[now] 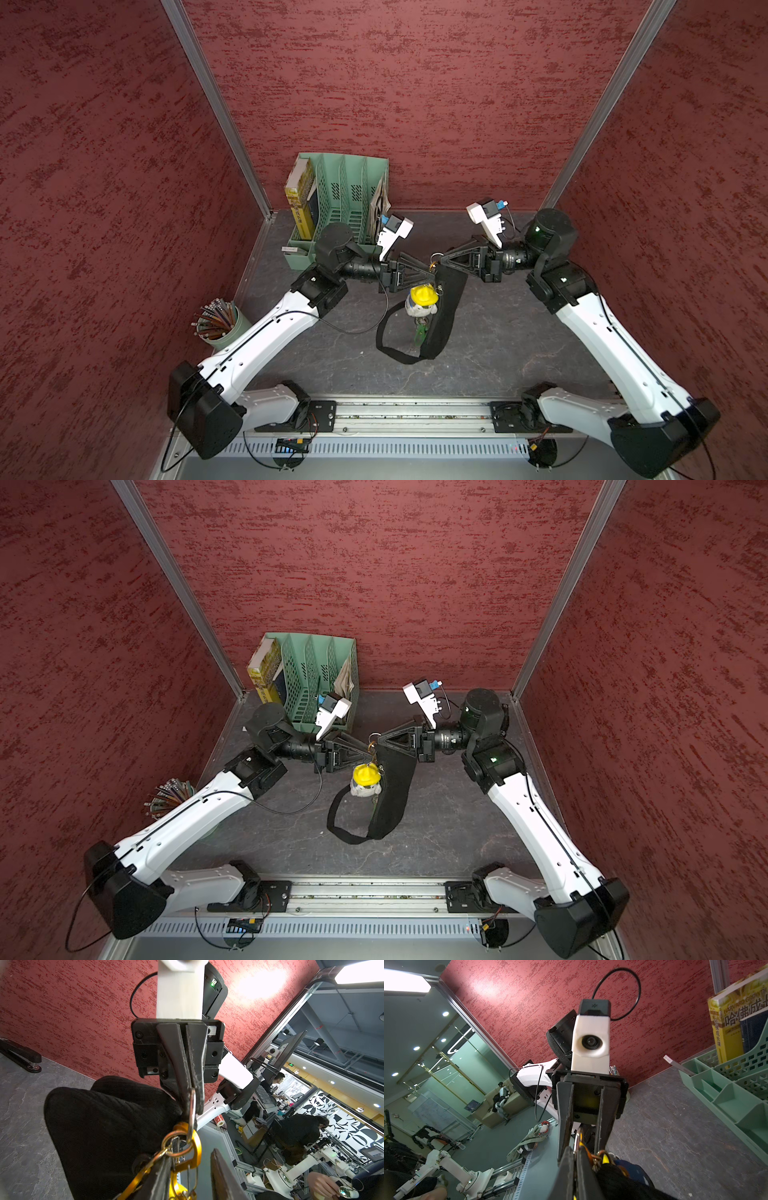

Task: Remove the decoration from the bag
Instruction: Remove the decoration item from the bag.

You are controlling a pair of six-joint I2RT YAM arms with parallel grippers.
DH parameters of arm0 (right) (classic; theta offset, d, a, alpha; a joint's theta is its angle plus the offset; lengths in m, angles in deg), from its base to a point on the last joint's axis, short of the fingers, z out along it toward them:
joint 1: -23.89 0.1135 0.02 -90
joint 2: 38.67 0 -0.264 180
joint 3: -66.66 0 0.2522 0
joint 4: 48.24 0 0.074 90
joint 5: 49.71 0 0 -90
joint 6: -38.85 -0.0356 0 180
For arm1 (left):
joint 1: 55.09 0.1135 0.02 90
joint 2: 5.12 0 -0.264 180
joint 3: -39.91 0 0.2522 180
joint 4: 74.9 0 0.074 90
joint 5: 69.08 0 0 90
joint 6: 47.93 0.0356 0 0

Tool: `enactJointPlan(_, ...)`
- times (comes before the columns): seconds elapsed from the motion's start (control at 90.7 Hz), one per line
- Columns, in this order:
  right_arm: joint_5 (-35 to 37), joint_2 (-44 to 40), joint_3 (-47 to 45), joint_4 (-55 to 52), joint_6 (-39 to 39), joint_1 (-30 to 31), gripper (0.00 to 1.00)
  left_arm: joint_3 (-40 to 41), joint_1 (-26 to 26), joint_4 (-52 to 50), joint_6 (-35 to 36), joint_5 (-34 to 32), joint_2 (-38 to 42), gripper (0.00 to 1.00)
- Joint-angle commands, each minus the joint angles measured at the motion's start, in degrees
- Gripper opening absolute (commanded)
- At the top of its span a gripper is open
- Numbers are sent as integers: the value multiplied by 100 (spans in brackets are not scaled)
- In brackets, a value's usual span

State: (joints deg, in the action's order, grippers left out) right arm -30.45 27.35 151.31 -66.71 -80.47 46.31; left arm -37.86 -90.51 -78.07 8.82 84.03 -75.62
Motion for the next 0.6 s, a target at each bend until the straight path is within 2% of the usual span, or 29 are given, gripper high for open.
enactJointPlan(0.0, 246, -45, 267, -108, 230, 45, 0, 94, -35, 223, -22, 98, 18, 35)
enactJointPlan(0.242, 436, -38, 320, -92, 295, 44, 0, 240, -40, 362, -133, 93, 43, 35)
enactJointPlan(0.584, 321, -97, 68, 145, 251, 39, 0, 391, -20, 943, -537, 53, -30, 35)
